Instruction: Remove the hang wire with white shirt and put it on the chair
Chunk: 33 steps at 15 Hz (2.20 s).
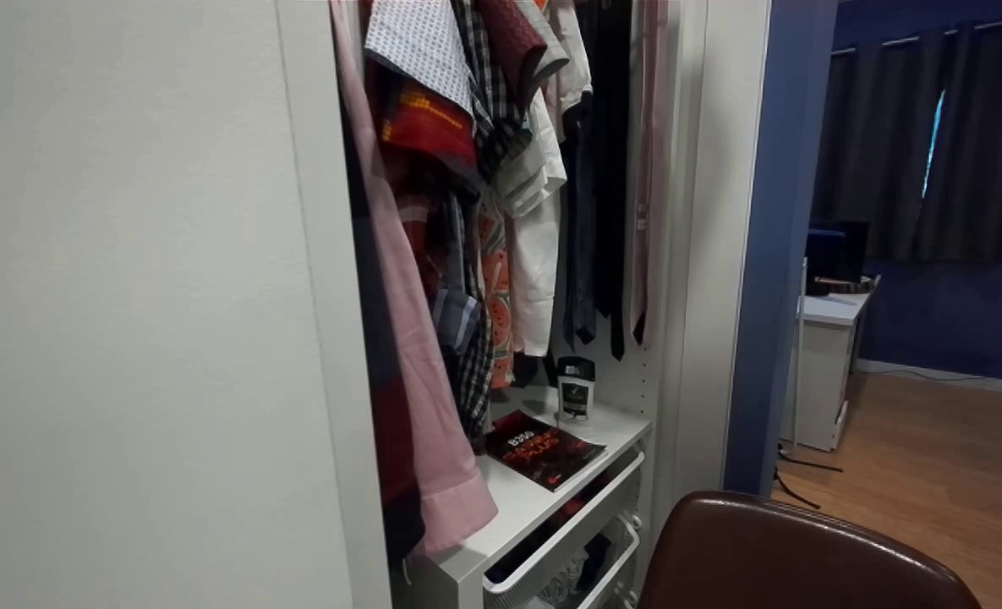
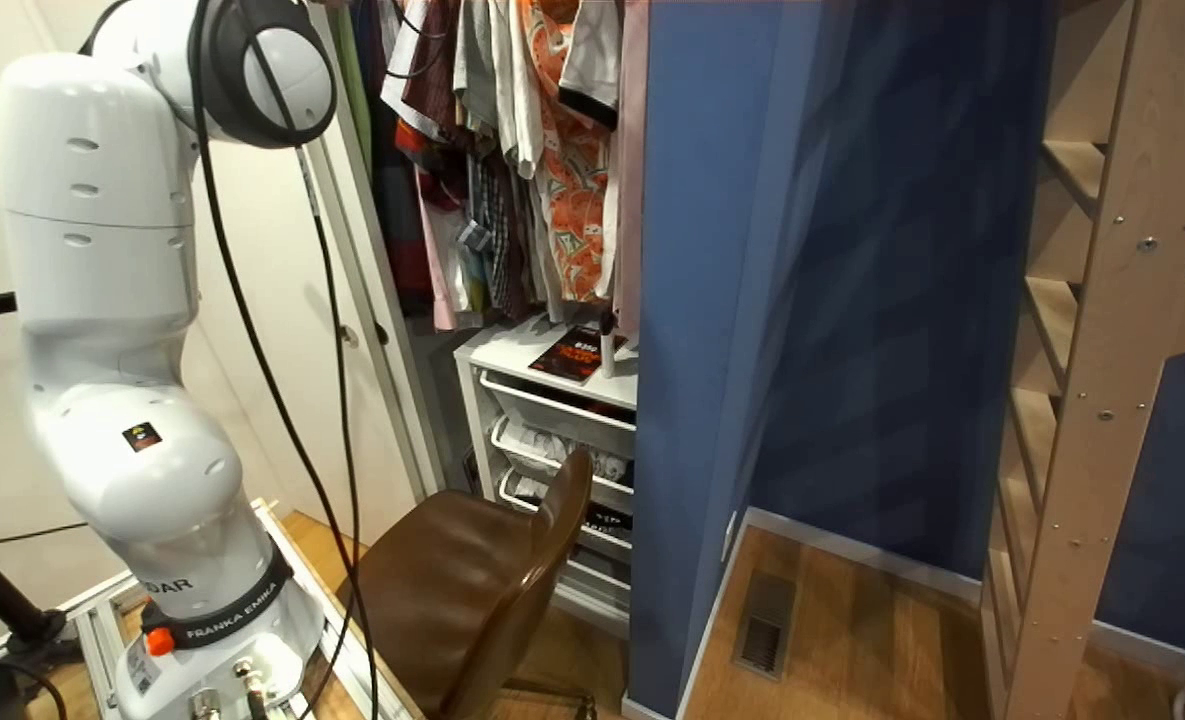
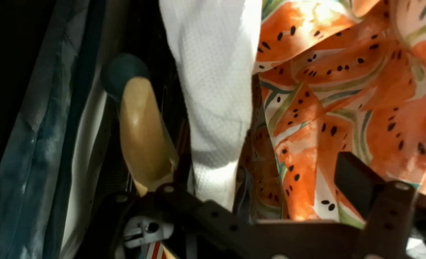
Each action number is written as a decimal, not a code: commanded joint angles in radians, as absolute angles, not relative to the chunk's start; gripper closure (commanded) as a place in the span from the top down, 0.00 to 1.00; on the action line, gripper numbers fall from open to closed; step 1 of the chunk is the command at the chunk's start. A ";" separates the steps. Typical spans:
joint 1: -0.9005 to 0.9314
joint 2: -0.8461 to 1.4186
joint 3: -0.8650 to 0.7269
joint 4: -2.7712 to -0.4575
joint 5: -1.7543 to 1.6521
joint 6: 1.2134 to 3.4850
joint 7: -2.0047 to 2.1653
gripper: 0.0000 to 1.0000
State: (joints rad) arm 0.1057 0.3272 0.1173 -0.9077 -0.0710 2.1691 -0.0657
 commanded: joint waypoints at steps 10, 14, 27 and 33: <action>0.127 0.406 0.100 -0.865 -0.127 2.276 0.018 0.44; 0.119 0.413 0.104 -0.870 -0.111 2.338 0.026 0.16; 0.095 0.362 0.135 -0.948 -0.040 2.524 0.000 0.02; 0.077 0.296 0.149 -1.017 -0.002 2.517 -0.038 0.02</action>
